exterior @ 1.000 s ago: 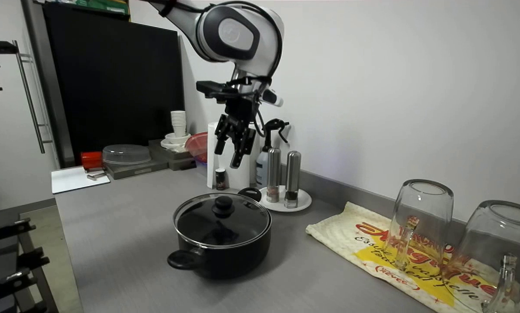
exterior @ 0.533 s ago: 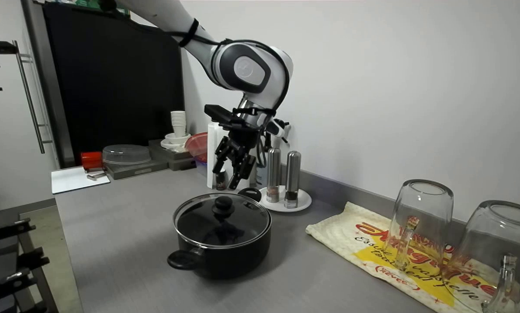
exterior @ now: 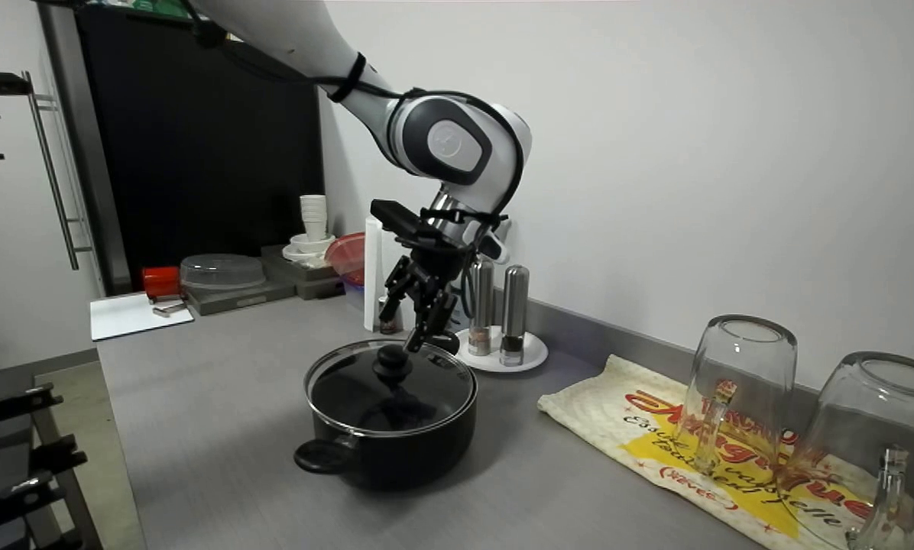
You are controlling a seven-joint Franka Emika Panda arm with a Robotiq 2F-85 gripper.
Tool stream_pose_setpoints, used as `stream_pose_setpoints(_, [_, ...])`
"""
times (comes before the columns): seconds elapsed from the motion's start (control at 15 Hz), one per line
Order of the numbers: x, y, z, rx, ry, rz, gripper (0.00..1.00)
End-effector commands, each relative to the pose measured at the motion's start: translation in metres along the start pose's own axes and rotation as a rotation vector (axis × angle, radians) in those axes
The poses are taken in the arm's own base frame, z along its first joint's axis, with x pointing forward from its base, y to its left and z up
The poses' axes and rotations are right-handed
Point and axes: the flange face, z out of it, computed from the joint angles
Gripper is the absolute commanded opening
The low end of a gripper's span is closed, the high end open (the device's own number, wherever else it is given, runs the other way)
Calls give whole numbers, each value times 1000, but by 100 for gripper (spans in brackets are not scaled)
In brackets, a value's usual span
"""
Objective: Uncover the pot and put the lid on the table
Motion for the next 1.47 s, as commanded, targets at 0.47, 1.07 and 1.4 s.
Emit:
stream_pose_setpoints(0.47, [19,3,23,47,-81,7,74])
stream_pose_setpoints(1.07, [23,3,21,50,-92,3,24])
stream_pose_setpoints(1.4, [12,-24,-7,18,-51,-26,24])
